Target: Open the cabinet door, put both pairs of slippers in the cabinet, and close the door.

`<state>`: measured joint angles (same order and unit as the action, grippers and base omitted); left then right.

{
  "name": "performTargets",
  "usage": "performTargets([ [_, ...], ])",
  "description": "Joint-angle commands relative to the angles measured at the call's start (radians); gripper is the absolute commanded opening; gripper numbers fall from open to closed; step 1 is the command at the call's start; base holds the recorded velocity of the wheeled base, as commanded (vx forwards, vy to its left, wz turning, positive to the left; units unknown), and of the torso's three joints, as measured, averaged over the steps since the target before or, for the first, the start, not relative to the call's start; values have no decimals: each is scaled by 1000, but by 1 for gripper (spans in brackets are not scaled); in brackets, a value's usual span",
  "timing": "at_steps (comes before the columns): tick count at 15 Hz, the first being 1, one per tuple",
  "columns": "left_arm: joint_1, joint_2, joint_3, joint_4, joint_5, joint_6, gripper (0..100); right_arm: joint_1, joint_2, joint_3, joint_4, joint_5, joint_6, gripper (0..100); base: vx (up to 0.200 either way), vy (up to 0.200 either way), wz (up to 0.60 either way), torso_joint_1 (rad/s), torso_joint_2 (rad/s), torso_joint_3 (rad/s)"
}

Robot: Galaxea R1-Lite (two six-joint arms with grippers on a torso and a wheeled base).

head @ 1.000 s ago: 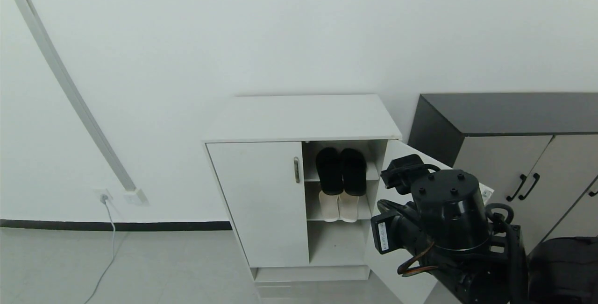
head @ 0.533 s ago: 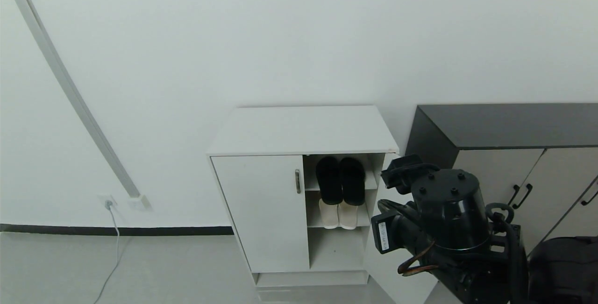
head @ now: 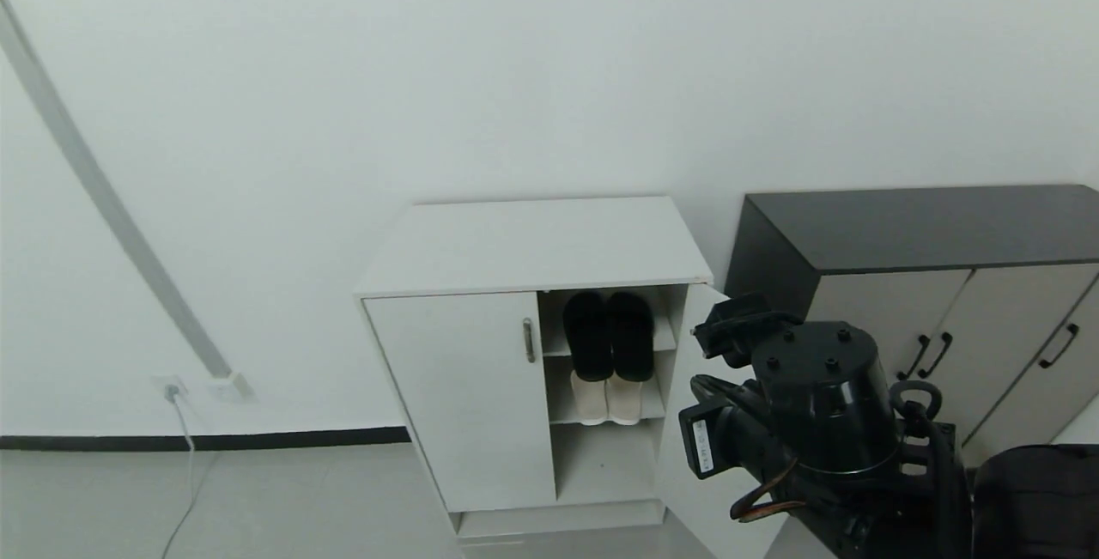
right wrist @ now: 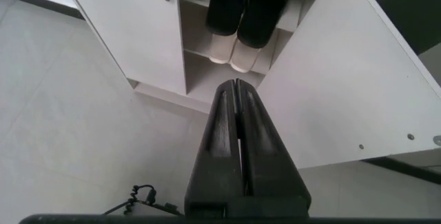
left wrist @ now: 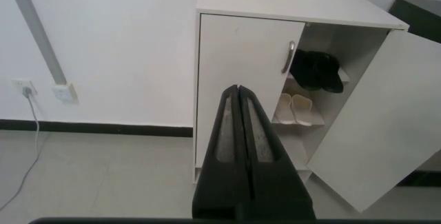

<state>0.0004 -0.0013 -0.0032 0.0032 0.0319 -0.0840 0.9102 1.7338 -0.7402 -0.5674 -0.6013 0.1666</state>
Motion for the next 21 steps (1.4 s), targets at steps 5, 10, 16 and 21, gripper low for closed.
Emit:
performTargets([
  [5,1,1,0,0,0,0,0,-19,0,-4,-3,0,2,0,0,0,-480,8,3,-3],
  [10,1,1,0,0,-1,3,0,-19,3,-1,-19,0,1,0,0,0,0,0,0,0],
  [16,0,1,0,0,-1,1,0,-19,9,2,-32,1,1,0,-67,0,0,1,0,1],
  [21,1,1,0,0,-1,1,0,-21,9,7,-43,1,1,0,-200,0,0,-3,6,0],
])
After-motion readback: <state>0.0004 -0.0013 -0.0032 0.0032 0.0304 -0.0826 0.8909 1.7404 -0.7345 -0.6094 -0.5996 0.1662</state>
